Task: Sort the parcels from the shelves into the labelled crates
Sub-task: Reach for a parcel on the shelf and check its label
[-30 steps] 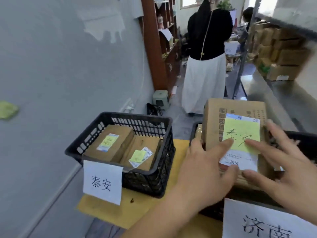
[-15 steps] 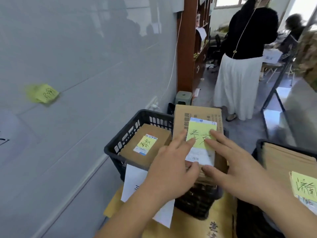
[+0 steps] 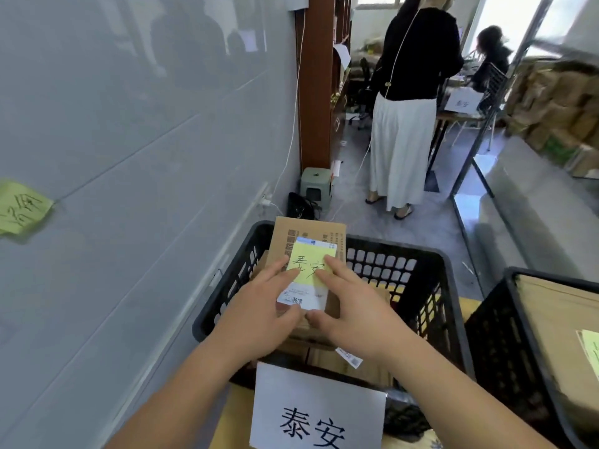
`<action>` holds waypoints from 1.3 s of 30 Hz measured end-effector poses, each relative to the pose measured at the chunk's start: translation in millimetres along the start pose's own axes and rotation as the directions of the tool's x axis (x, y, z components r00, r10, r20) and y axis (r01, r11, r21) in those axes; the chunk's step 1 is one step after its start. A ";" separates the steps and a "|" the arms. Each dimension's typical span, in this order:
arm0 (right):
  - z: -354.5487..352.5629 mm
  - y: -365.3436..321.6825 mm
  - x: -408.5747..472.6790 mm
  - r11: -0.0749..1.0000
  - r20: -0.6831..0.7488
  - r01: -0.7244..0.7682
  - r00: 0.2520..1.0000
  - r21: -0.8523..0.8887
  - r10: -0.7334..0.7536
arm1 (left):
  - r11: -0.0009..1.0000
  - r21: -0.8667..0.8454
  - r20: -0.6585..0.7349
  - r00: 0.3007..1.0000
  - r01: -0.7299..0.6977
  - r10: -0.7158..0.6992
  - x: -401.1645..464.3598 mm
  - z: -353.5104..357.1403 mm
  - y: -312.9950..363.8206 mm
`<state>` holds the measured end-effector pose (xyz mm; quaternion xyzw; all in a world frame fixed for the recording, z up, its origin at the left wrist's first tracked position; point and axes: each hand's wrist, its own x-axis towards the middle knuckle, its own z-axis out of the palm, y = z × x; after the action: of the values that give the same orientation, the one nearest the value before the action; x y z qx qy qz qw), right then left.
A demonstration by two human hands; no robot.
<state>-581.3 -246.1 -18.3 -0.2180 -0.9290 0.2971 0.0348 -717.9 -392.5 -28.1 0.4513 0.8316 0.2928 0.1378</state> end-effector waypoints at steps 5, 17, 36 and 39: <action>30.0 -3.3 39.5 1.000 0.078 -0.019 0.997 0.010 0.018 | 0.998 0.019 0.053 0.996 0.068 -0.069 16.6 -2.5 -39.2; 71.4 11.0 117.4 0.993 0.138 -0.036 0.990 0.116 0.020 | 0.977 0.141 0.121 0.977 0.160 -0.178 75.6 -3.7 -88.7; 83.7 -16.2 123.1 0.975 0.077 -0.197 0.979 0.101 0.190 | 0.914 0.404 0.123 0.992 -0.029 -0.023 87.1 -14.8 -122.0; 79.0 -28.9 107.2 0.961 0.023 -0.277 0.961 0.027 0.276 | 0.913 0.394 0.142 0.988 -0.105 0.053 87.1 -21.4 -120.7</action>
<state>-704.6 -264.0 -73.7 -0.3422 -0.8851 0.3152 -0.0125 -857.6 -378.7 -82.0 0.5210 0.8444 0.0924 0.0839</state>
